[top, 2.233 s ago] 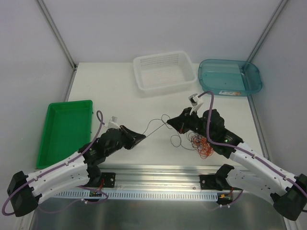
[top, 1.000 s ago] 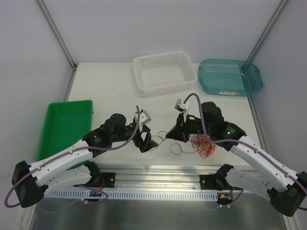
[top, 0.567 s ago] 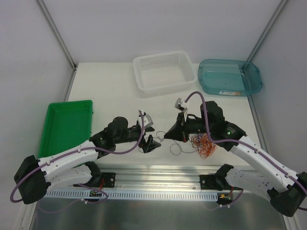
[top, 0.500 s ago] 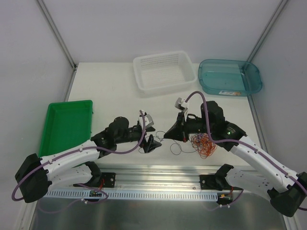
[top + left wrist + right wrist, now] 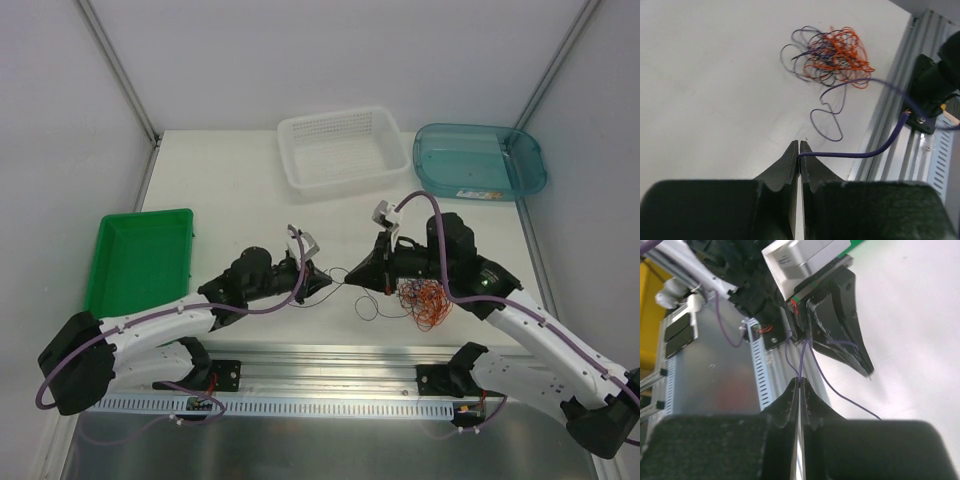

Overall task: Untangle the cables
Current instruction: Untie the cable.

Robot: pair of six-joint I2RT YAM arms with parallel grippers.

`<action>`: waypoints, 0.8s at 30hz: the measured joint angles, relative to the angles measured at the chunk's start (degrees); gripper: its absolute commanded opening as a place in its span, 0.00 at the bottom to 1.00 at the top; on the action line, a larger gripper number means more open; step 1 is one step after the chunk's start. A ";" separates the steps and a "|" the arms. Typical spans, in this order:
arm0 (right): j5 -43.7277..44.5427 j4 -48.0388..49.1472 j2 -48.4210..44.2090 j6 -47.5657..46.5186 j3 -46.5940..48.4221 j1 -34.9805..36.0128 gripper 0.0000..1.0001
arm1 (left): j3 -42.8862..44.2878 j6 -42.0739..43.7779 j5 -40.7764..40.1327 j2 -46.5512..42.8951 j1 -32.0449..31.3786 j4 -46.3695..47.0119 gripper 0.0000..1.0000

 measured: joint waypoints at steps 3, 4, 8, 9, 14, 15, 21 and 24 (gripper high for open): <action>4.39 -1.95 -2.54 -0.17 -0.04 -0.39 0.01 | -2.23 -4.83 -7.28 -1.07 0.96 -1.88 0.00; 6.01 -2.60 -3.54 -0.26 -0.07 -0.63 0.01 | -2.49 -7.15 -10.80 -1.57 1.62 -3.80 0.00; 12.74 -4.96 -6.14 -0.46 -0.02 -1.40 0.01 | -2.12 -17.73 -24.76 -2.91 4.79 -14.36 0.00; 14.34 -5.68 -6.10 -0.46 0.02 -1.49 0.01 | -1.90 -20.39 -27.54 -2.95 5.68 -17.44 0.00; 20.92 -8.35 -2.16 0.42 0.02 -1.49 0.01 | -1.07 -31.28 -35.60 -4.57 9.03 -31.43 0.35; 21.92 -8.83 -0.96 0.96 0.00 -1.49 0.01 | -0.98 -34.18 -36.72 -6.03 9.51 -34.62 0.54; 23.74 -9.70 3.34 2.99 0.33 -1.27 0.01 | 0.31 -34.93 -35.08 -14.45 10.08 -40.50 0.95; 24.46 -12.33 6.73 2.60 4.66 -1.01 0.01 | 2.34 -33.40 -32.89 -18.62 10.08 -41.46 0.99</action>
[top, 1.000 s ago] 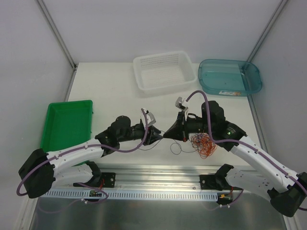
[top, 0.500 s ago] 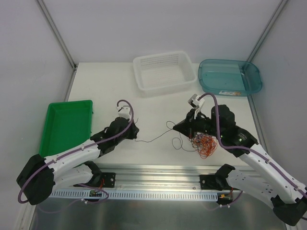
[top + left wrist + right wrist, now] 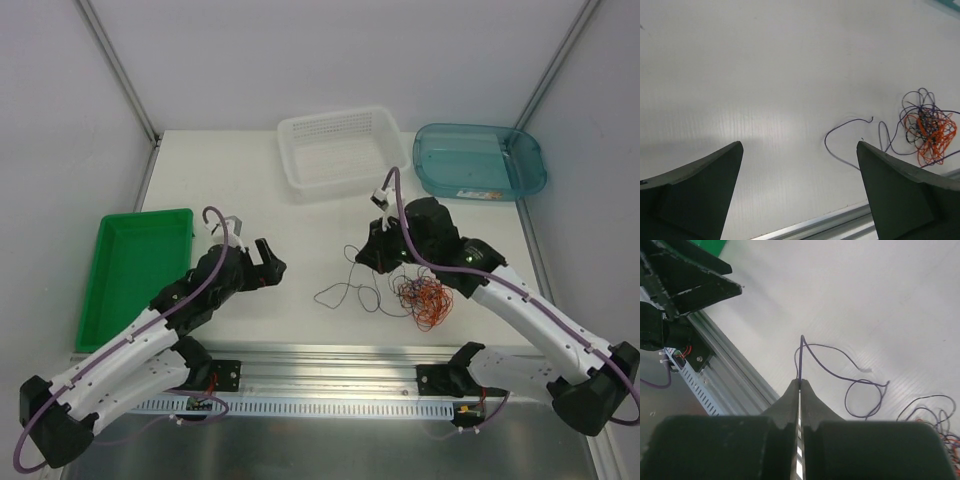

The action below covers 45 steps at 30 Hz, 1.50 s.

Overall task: Untangle the cables
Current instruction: Untie the cable, then place the cable in the bin.

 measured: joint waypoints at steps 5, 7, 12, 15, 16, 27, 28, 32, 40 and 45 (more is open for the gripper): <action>2.93 -4.94 7.10 -3.69 17.81 0.09 0.01 | 4.46 2.86 1.14 -5.25 0.00 -3.56 0.99; 4.74 -6.62 10.01 -6.05 26.73 0.09 0.01 | 7.06 4.15 0.76 -5.68 0.02 -5.92 0.99; 9.97 -6.73 16.28 -12.15 45.07 -0.07 0.01 | 11.43 7.65 -0.24 -2.25 1.49 -10.10 0.99; 12.68 -3.67 18.69 -15.58 50.25 -0.85 0.01 | 12.35 10.27 -0.22 1.33 4.33 -11.89 0.99; 13.53 -2.29 19.56 -16.70 51.54 -1.33 0.01 | 12.35 11.08 -0.15 2.49 5.31 -12.26 0.99; 18.51 11.65 36.15 -27.12 67.73 -5.92 0.01 | 10.12 16.46 1.11 5.11 10.54 -12.63 0.99; 18.60 12.92 38.18 -28.11 70.73 -6.21 0.01 | 9.90 16.68 1.11 5.11 10.54 -12.70 0.99; 19.96 19.91 41.46 -31.19 75.73 -7.10 0.01 | 9.81 17.38 1.27 5.03 10.95 -12.57 0.99; 21.51 30.75 40.06 -32.20 68.41 -10.97 0.01 | 10.58 20.55 3.65 4.44 11.28 -12.52 0.99; 22.69 31.19 44.81 -30.03 59.65 -13.99 0.01 | 10.64 21.97 4.09 4.35 11.28 -11.91 0.99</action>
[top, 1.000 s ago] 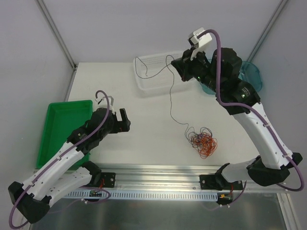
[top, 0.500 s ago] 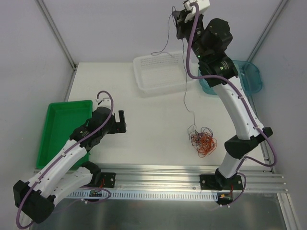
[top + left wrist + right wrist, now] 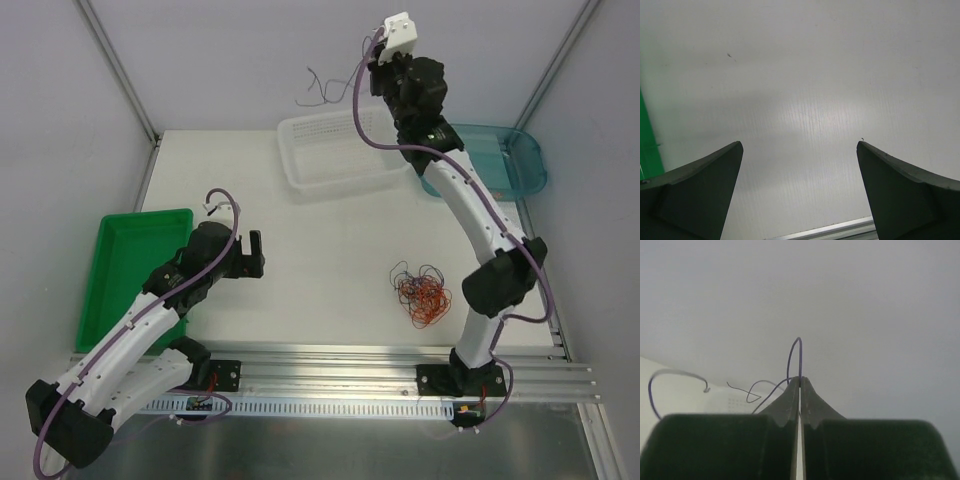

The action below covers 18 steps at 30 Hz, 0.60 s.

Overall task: Untangle the cables
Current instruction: Place the cable in the bin.

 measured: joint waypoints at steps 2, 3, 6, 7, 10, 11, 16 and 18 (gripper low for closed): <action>0.35 -0.44 5.49 1.16 -0.09 -1.01 0.01 | -0.33 0.00 0.35 0.04 0.00 0.66 0.99; 0.37 -1.05 8.15 1.70 -0.02 -1.46 0.01 | -0.46 0.00 0.55 0.15 0.00 0.72 0.99; 0.85 -4.28 18.21 3.76 1.68 -2.91 0.01 | -0.61 0.00 1.44 0.42 0.28 0.76 0.99; 1.01 -5.79 20.94 4.39 1.88 -3.28 0.01 | -0.61 0.00 1.44 0.42 0.37 0.83 0.99; 1.16 -11.17 27.91 6.64 1.97 -4.31 0.05 | -0.61 0.00 1.60 0.42 0.37 0.94 0.99; 1.11 -13.05 29.55 7.45 2.12 -4.57 0.18 | -0.61 0.00 1.68 0.46 0.37 0.96 0.99; 0.11 -19.85 32.04 10.08 3.15 -5.25 0.52 | -0.61 0.09 2.86 1.84 1.09 1.11 0.99; -0.24 -19.67 30.56 10.60 1.97 -5.27 0.59 | -0.61 0.11 3.30 2.34 1.11 1.09 0.99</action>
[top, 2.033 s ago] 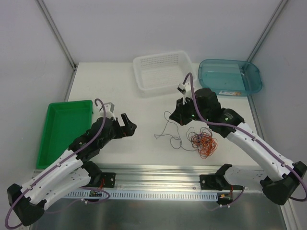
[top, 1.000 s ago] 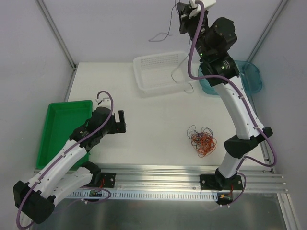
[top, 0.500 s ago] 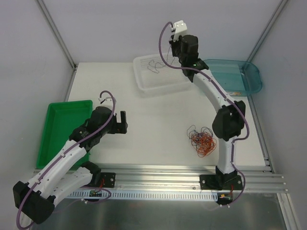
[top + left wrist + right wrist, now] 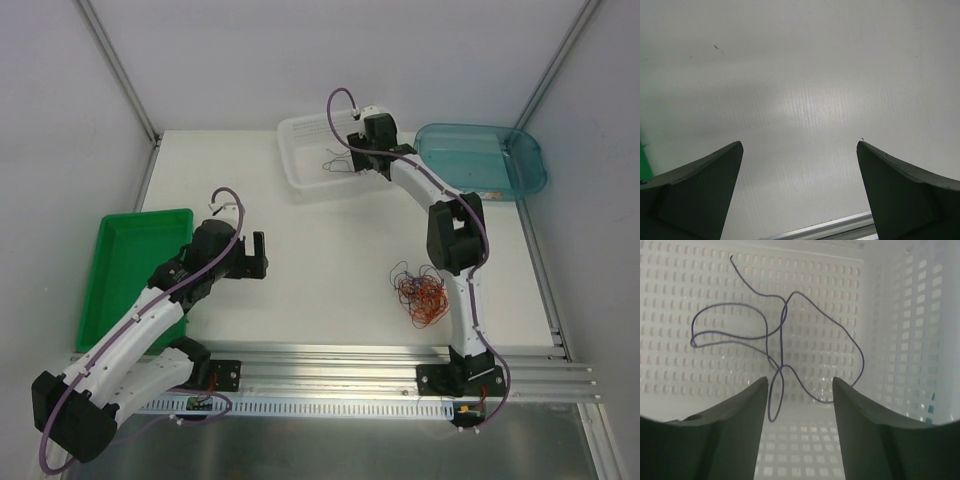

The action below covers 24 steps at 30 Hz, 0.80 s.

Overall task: Untangle the cables
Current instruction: Place the cable in the bin.

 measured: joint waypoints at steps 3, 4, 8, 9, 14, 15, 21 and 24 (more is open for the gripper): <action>-1.20 -0.81 -6.67 0.57 -6.43 0.04 0.66 | 0.00 0.11 0.85 0.35 0.00 0.04 0.99; -1.60 -1.49 -9.18 0.79 -8.33 0.04 0.70 | 0.00 0.13 1.09 0.37 0.00 0.07 0.99; -2.93 -5.44 -22.71 2.78 -13.86 0.04 0.72 | 0.00 0.13 2.21 0.44 0.39 0.13 0.99; -3.02 -6.64 -26.10 3.52 -14.71 0.04 0.72 | 0.00 0.13 2.40 0.44 0.39 0.13 0.99; -2.47 -11.65 -46.60 9.64 -28.00 0.09 0.72 | 0.00 0.13 3.06 0.09 0.74 0.17 0.99; -2.45 -13.03 -51.17 11.30 -33.22 0.09 0.72 | -0.02 0.13 3.28 -0.15 0.74 0.17 0.99; -0.55 -21.66 -68.24 21.24 -63.21 0.09 0.71 | -0.09 0.20 6.80 0.31 0.74 0.39 0.99; 0.74 -26.86 -76.70 25.22 -74.64 -0.46 0.70 | -0.07 0.37 9.20 1.70 0.74 0.52 0.99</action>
